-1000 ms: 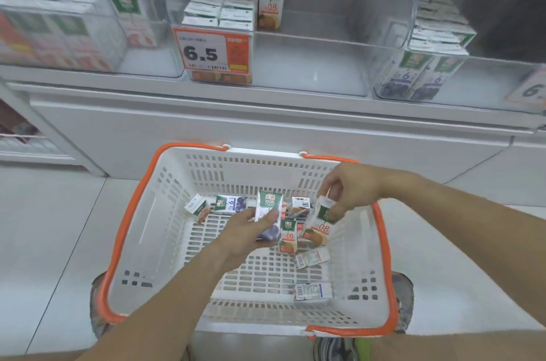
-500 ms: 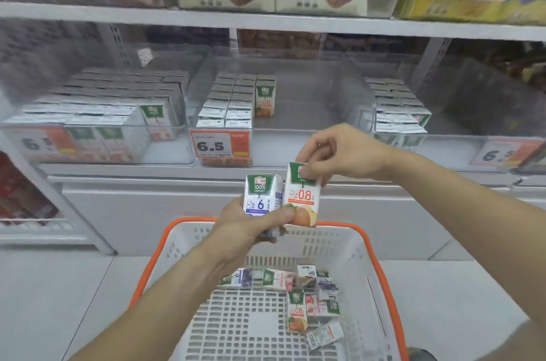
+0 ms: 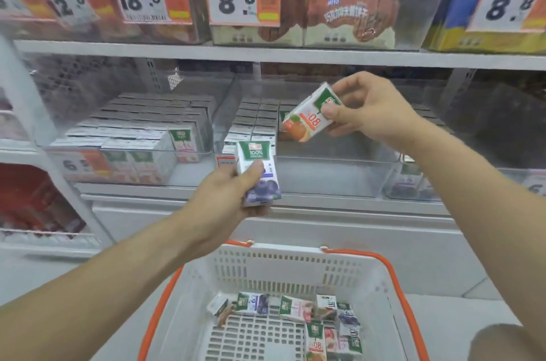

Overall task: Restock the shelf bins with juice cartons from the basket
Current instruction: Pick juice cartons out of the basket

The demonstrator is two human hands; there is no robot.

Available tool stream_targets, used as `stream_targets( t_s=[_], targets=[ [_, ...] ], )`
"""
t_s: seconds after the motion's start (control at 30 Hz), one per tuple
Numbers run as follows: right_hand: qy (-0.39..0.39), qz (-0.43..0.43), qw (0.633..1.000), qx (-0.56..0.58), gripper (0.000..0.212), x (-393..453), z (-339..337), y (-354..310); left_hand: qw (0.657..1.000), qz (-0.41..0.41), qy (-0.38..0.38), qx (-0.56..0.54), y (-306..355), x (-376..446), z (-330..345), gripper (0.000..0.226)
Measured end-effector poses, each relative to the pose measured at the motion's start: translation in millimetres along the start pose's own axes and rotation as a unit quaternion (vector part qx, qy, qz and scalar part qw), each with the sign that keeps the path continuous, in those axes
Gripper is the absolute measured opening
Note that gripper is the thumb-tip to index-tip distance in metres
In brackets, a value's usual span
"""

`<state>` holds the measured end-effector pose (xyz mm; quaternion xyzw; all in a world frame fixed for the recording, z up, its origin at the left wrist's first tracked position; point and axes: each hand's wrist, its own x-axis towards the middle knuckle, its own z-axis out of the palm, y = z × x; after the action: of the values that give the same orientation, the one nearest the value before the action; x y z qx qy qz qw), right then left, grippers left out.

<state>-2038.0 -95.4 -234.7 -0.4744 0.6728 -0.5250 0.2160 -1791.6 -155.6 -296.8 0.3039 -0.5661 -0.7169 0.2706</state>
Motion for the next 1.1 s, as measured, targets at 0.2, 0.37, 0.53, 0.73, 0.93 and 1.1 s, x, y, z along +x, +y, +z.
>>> stream_targets(
  t_s=[0.2,0.37,0.53,0.73,0.93,1.1],
  targets=[
    [0.113,0.019,0.981,-0.156,0.04,60.8,34.8,40.8,0.999,0.008,0.022,-0.034,-4.2,14.7,7.0,0.021],
    [0.068,0.077,0.97,-0.22,0.039,116.1,68.3,68.1,0.997,0.01,0.037,-0.07,-10.7,26.9,3.2,0.024],
    [0.057,0.092,0.944,-0.313,0.045,143.5,84.5,82.0,0.997,0.014,0.016,-0.076,-10.9,31.3,-6.9,0.024],
    [0.065,0.111,0.939,-0.318,0.041,141.6,90.2,89.8,0.996,0.033,-0.001,-0.08,-7.1,31.2,-2.1,0.027],
    [-0.013,0.072,0.968,-0.239,0.026,96.7,55.7,54.5,0.997,0.035,-0.01,-0.065,-5.6,32.1,2.9,0.023],
    [-0.277,0.141,0.95,0.024,0.031,17.2,22.6,10.3,0.997,0.062,-0.022,0.046,-5.1,33.1,15.7,0.021]
  ],
)
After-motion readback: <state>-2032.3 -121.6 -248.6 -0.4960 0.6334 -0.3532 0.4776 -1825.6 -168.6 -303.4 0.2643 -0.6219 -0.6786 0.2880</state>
